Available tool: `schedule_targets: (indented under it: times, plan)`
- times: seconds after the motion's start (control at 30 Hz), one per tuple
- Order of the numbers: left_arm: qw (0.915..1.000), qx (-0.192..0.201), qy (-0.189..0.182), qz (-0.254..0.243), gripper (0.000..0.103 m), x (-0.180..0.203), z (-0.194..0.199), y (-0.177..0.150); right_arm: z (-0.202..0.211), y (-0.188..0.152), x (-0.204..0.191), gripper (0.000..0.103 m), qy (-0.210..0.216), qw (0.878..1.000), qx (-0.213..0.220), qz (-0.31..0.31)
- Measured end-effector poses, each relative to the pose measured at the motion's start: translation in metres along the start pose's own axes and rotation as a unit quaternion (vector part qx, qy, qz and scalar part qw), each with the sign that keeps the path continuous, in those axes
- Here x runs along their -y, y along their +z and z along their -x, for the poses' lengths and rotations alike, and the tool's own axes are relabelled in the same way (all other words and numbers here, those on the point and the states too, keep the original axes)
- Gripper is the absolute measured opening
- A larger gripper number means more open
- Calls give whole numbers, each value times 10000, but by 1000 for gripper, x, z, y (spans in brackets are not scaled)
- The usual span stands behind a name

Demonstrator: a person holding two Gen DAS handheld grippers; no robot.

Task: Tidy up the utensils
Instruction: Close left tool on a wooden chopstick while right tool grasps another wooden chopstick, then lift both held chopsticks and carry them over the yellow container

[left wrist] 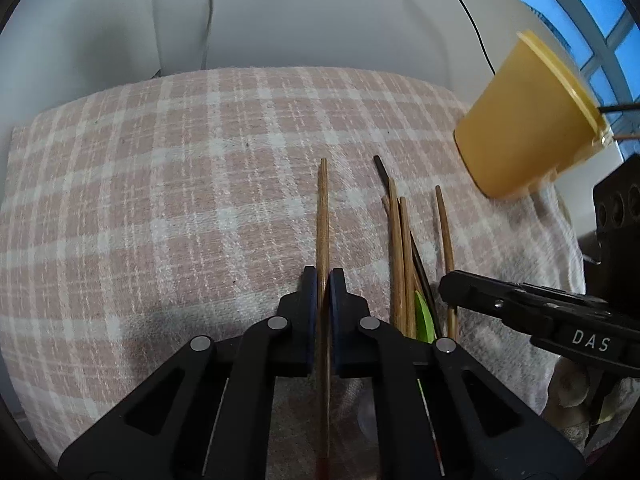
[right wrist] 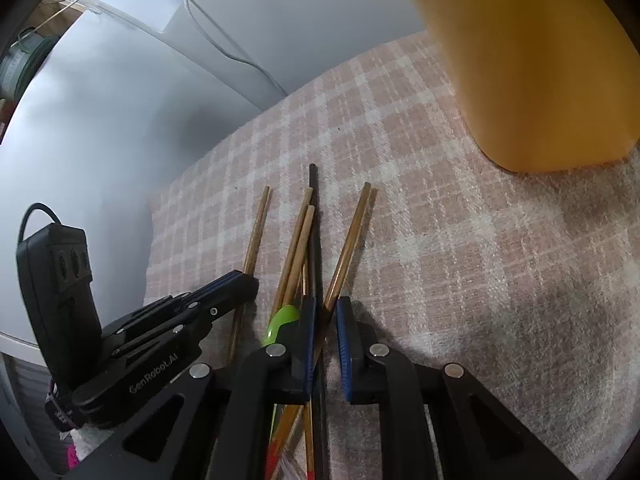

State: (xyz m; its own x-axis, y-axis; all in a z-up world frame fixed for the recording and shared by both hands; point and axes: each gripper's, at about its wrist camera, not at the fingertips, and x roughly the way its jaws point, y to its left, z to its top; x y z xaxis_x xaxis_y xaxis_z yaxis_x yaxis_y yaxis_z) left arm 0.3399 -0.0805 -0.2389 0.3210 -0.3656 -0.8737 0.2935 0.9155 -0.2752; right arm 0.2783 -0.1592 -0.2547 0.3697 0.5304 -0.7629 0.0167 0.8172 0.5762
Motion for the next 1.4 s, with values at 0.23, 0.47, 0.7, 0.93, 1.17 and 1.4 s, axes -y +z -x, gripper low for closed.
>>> schedule_targets:
  times: [0.23,0.47,0.7,0.93,1.17,1.4]
  plan:
    - [9995,287,-14,139,4,-10,14,-1,21,-4,-5,4,73,9995,194,245]
    - [9984,502,-104,225,4,-19,46,-16,33,-7,-1,4,143,9990,268,325]
    - [9961,831,-242,164,4,-26,90,-27,64,-16,-4,4,203,9963,443,709]
    - [9922,1210,-298,55,4,-21,140,-35,104,-28,-17,4,135,9880,832,1297]
    - [9864,1602,-371,-41,4,-12,177,-37,144,-38,-19,4,84,9768,1225,1752]
    - [9795,1958,-446,-172,4,10,194,-28,189,-37,-13,4,53,9641,1755,1993]
